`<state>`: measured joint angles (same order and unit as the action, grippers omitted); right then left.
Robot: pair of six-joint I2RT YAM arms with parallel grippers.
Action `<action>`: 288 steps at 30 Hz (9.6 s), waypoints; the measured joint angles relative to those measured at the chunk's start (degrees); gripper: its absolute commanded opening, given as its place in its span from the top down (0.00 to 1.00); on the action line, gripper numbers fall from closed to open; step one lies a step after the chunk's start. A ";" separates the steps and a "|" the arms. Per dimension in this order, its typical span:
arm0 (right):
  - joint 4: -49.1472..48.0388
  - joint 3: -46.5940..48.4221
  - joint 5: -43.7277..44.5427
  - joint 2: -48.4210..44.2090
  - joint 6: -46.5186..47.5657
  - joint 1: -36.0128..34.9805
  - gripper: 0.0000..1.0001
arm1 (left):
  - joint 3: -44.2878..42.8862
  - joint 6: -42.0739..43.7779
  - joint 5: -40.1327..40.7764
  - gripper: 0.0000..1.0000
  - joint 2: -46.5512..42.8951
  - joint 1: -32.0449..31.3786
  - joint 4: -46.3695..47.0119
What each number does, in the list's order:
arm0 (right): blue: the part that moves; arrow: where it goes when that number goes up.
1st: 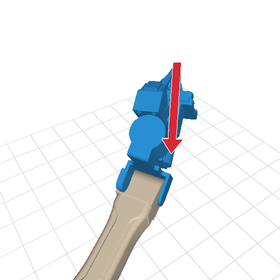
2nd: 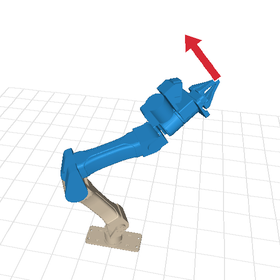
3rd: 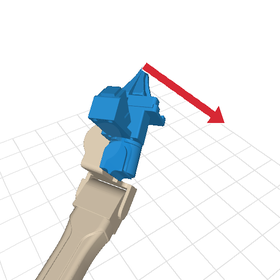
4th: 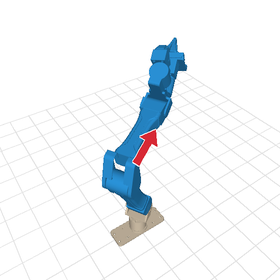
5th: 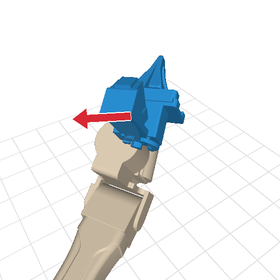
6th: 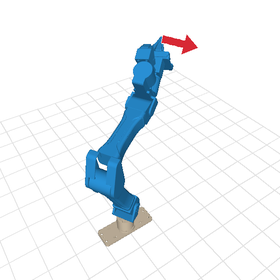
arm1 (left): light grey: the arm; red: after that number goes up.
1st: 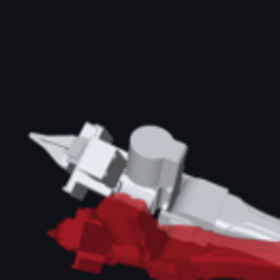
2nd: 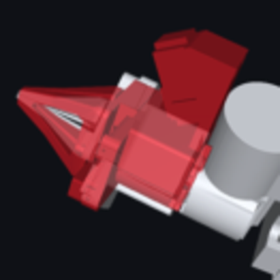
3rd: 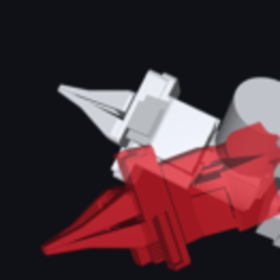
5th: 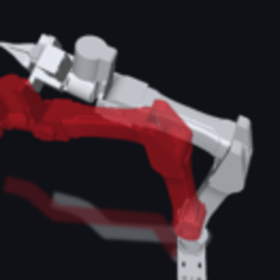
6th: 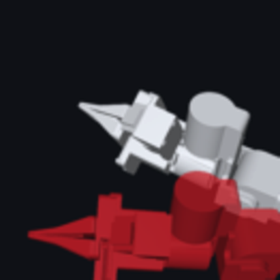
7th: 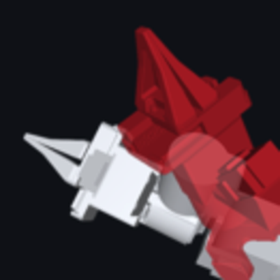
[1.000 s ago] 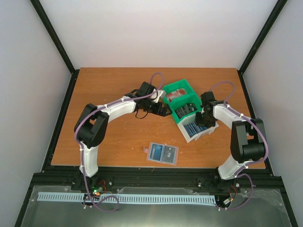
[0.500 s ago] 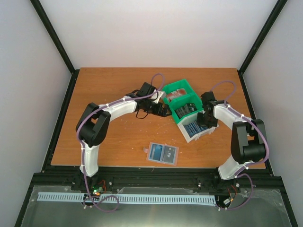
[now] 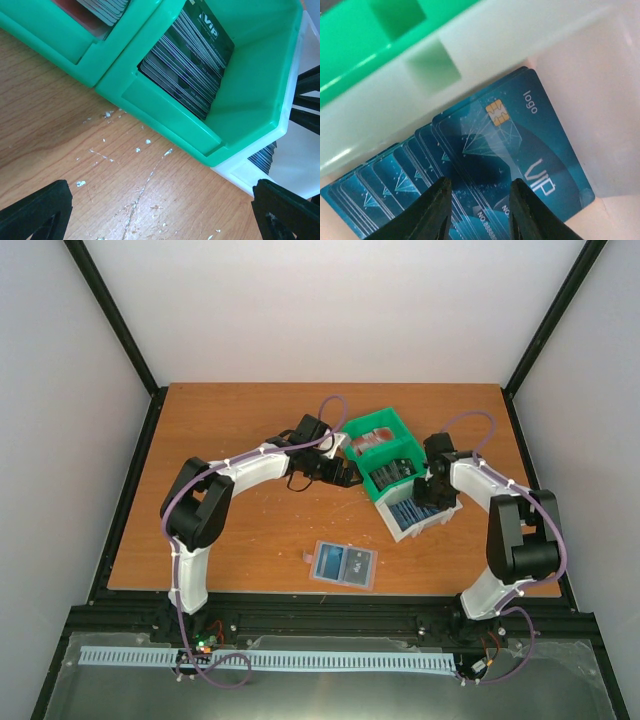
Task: Put the credit cards into the card holder
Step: Pick up the credit card from the storage box, then insert the credit card into the card holder.
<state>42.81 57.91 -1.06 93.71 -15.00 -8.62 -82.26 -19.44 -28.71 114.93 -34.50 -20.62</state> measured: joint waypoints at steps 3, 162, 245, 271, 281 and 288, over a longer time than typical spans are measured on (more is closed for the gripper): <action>-0.42 0.39 0.00 1.07 -0.07 0.00 0.69 | -0.22 -0.09 -0.02 0.01 0.24 0.00 0.00; -12.74 -14.56 -33.44 -44.06 -25.59 -7.91 0.97 | 17.31 -13.75 -3.98 0.00 -34.14 -4.66 3.50; -8.66 -28.55 -5.03 -43.39 -32.74 -38.47 0.51 | 55.21 -31.65 -5.07 0.99 -38.71 -9.46 22.23; -12.04 -23.85 8.74 -19.17 -36.37 -51.19 0.52 | 61.75 -36.24 -10.49 0.99 -28.94 -11.02 46.38; -14.08 -24.33 8.83 -18.03 -36.79 -51.19 0.65 | 63.04 -38.40 -12.94 0.99 -24.79 -11.02 51.89; -15.26 -25.05 9.03 -18.60 -37.13 -51.19 0.65 | 63.04 -40.15 -12.85 0.99 -23.39 -11.43 54.60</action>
<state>27.55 32.86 7.97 75.11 -52.14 -59.81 -19.22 -59.59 -41.56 91.55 -45.93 33.98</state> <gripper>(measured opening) 0.349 0.025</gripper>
